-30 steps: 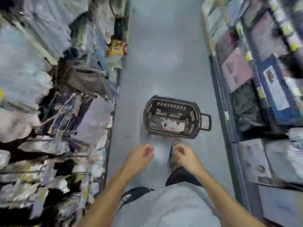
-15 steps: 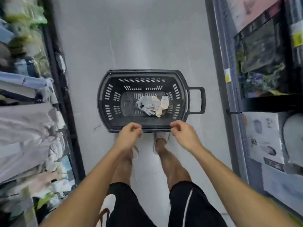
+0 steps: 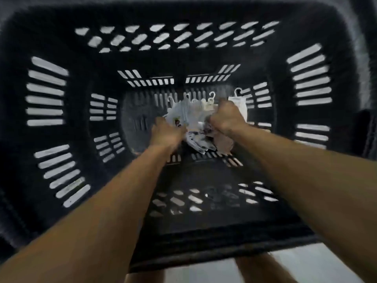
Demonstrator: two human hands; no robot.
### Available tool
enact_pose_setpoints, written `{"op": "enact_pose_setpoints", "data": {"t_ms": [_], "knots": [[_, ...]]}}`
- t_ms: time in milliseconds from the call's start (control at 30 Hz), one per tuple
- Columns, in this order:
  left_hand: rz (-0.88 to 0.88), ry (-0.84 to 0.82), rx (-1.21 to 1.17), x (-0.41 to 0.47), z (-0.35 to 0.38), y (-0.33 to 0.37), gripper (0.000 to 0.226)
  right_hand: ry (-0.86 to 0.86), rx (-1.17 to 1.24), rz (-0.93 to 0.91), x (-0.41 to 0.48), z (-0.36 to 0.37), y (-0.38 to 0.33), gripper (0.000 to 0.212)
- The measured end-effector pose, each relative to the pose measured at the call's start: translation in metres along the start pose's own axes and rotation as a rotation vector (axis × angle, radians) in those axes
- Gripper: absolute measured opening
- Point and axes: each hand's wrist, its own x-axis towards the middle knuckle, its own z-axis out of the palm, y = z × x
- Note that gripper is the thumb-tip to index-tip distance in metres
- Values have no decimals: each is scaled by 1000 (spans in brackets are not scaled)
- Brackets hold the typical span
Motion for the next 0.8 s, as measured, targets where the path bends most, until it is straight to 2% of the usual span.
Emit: {"op": "enact_pose_setpoints", "data": {"t_ms": [100, 167, 267, 367, 500, 533, 667, 733, 800], "knots": [[-28, 15, -42, 37, 12, 0, 67, -42, -23, 21, 35, 19, -3, 64], [-47, -10, -131, 50, 19, 1, 66, 2, -8, 45, 43, 30, -3, 79], [-66, -37, -262, 55, 27, 1, 57, 86, 25, 69, 43, 38, 0, 73], [-106, -38, -387, 51, 31, -3, 51, 6, 122, 110, 34, 33, 2, 54], [-99, -92, -558, 45, 29, -6, 46, 16, 343, -41, 8, 31, 3, 54], [-86, -139, -593, 40, 28, -5, 51, 31, 370, -100, 1, 32, 0, 56], [-61, -223, -650, 25, 25, -8, 111, 3, 367, -228, -17, 40, -21, 72], [-68, -227, -639, 23, 19, -10, 120, -100, 456, -207, -23, 41, -25, 87], [-54, -201, -601, 21, 17, -13, 117, -207, 578, -167, -27, 40, -23, 95]]}}
